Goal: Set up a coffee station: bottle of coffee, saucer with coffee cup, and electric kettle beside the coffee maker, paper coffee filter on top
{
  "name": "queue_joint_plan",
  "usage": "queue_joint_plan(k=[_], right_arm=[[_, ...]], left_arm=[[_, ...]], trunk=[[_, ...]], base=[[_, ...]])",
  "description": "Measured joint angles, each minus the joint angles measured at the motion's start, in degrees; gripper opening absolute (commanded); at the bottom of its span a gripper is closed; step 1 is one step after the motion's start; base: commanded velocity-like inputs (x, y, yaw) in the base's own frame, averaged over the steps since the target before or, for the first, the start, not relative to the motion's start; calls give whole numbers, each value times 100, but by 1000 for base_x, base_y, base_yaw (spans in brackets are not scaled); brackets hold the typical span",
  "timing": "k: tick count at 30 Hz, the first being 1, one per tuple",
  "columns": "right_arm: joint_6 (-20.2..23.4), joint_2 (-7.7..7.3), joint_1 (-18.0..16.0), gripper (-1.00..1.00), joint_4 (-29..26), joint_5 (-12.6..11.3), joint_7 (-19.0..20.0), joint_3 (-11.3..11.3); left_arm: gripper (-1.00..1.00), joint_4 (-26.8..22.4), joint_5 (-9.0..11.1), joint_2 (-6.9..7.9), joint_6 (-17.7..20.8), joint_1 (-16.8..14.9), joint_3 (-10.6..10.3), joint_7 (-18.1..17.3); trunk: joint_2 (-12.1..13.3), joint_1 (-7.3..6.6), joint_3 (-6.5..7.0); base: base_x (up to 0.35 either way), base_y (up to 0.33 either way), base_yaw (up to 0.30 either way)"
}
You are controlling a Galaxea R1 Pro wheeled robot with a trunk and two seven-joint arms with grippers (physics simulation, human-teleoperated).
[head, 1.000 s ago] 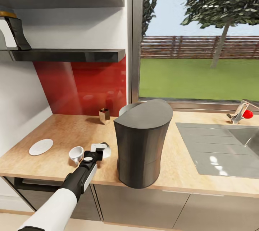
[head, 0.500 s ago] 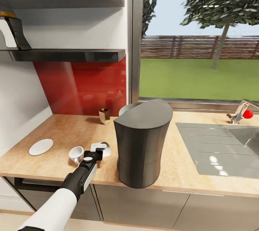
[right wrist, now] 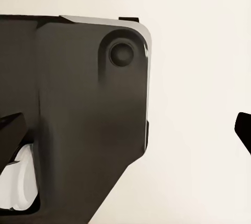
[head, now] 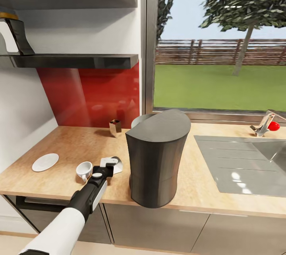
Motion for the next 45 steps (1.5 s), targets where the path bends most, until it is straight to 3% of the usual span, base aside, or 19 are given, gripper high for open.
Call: queue_joint_plan(k=[8,27,38,45], right_arm=[[0,0,-1,100,-1,0,0,0],[0,8,0,100,-14,-9,6,-8],[0,9,-4,100,-19,-14,16,-8],[0,9,-1,100,-21,-16,16,-11]], left_arm=[[-100,-19,17,1,126,-93,10,-34],[-100,-533,24,3,1200,-772,7,-47],[-100,-1275,8,22,1980,-955,4,-42],[-100,-1394,2,91,2690,-1415,93,-39]], trunk=[[0,0,0],[0,0,0],[0,0,0],[0,0,1]], base=[[0,0,0],[0,0,0],[0,0,0],[0,0,0]])
